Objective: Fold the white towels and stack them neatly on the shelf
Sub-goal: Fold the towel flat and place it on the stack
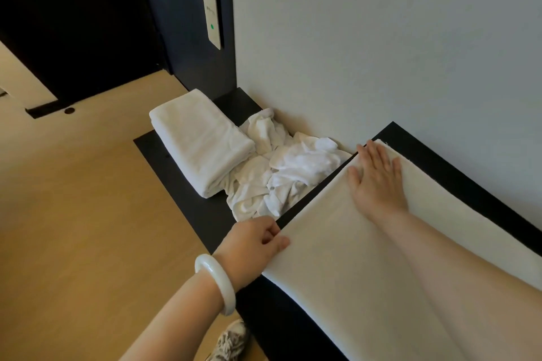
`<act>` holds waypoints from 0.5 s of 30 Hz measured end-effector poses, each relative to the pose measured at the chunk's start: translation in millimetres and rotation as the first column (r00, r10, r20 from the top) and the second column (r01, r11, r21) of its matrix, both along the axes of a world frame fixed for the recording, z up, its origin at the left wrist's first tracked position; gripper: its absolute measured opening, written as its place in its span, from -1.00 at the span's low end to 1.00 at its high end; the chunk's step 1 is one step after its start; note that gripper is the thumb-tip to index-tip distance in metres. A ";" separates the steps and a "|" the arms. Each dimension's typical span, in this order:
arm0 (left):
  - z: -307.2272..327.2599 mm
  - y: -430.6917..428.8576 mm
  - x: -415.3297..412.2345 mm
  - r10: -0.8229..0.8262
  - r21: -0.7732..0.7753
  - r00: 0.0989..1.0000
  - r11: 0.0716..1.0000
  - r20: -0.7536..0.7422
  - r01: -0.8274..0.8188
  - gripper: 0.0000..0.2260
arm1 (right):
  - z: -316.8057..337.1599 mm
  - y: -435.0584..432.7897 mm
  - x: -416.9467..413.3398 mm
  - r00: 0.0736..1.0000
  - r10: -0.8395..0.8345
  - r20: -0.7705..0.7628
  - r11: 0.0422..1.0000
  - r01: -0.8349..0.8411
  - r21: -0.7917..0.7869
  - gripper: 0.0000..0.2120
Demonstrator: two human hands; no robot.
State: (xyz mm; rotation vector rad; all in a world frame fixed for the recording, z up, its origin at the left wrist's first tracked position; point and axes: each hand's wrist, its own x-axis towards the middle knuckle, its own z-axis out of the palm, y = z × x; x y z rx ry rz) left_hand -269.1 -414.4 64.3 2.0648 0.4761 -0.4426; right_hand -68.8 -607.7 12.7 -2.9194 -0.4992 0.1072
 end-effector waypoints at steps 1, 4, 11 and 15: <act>2.2 -4.7 -0.2 0.014 0.015 1.000 1.000 0.028 -0.014 -0.90 | 0.7 0.0 2.3 1.000 -0.005 -0.022 1.000 0.006 0.021 -0.45; 3.4 -22.4 -5.8 -0.047 0.212 0.960 0.977 0.276 -0.013 -0.76 | 16.5 0.3 -2.7 0.990 -0.054 -0.132 0.971 0.082 0.222 -0.43; -19.9 -88.2 39.5 -0.649 0.685 0.735 0.627 0.198 0.370 -0.46 | 28.2 -3.8 -137.3 0.973 -0.227 0.032 0.945 0.213 0.250 -0.52; -45.0 -94.1 35.8 -0.685 0.728 0.717 0.557 0.130 0.400 -0.43 | 2.5 -43.3 -198.9 0.951 -0.310 -0.008 0.951 0.310 0.001 -0.42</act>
